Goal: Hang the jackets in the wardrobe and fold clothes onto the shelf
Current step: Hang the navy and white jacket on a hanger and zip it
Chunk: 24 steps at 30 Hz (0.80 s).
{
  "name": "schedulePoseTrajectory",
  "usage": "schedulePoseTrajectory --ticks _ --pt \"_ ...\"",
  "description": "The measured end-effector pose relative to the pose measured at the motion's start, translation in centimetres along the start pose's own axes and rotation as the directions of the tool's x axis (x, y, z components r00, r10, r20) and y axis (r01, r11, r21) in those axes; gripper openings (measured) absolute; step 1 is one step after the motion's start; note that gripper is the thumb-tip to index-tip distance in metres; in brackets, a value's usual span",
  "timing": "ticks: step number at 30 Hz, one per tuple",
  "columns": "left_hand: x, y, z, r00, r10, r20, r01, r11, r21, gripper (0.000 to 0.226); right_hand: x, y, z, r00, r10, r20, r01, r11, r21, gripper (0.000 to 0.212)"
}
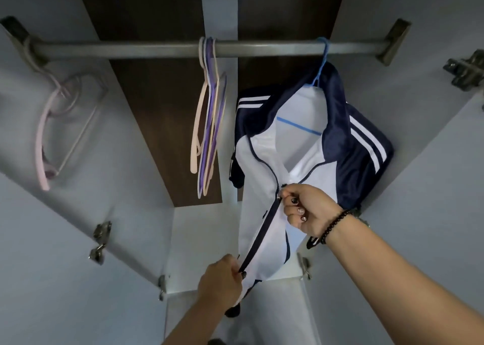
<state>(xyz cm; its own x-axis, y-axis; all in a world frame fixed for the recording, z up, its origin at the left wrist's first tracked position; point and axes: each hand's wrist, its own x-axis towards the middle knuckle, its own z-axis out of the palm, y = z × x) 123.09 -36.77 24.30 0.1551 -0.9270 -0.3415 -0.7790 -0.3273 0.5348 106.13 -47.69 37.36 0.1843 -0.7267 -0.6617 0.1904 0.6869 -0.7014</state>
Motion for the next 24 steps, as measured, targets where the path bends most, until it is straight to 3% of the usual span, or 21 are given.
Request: schedulePoseTrajectory --ticks 2,4,7,10,13,24 --pt "1.7 0.7 -1.0 0.999 0.035 0.005 -0.035 0.999 -0.021 0.020 0.6 -0.7 0.3 0.999 -0.038 0.002 0.038 0.999 -0.021 0.026" --pt "3.3 2.4 -2.4 0.986 0.155 -0.055 -0.159 0.983 -0.095 0.023 1.1 -1.2 0.9 0.999 -0.052 0.012 0.053 0.997 -0.053 0.026" --pt "5.8 6.4 -4.9 0.924 0.320 -0.210 -0.367 0.898 -0.243 0.020 1.7 -1.4 1.7 0.999 -0.046 0.028 0.048 0.994 -0.094 0.028" --pt "8.2 9.2 -6.4 0.864 0.442 -0.240 -0.492 0.842 -0.222 0.010 2.2 -1.6 2.2 0.998 -0.066 -0.001 0.066 0.997 -0.036 0.030" --pt "10.5 9.7 -6.6 0.889 0.420 -0.184 -0.450 0.875 -0.177 0.037 3.1 -2.8 2.1 0.990 -0.098 -0.105 0.102 0.994 0.032 0.031" --pt "16.2 7.8 -6.7 0.942 0.328 -0.077 -0.324 0.944 0.063 0.042 5.4 -4.8 4.0 0.960 -0.150 -0.236 0.193 0.967 0.169 0.025"
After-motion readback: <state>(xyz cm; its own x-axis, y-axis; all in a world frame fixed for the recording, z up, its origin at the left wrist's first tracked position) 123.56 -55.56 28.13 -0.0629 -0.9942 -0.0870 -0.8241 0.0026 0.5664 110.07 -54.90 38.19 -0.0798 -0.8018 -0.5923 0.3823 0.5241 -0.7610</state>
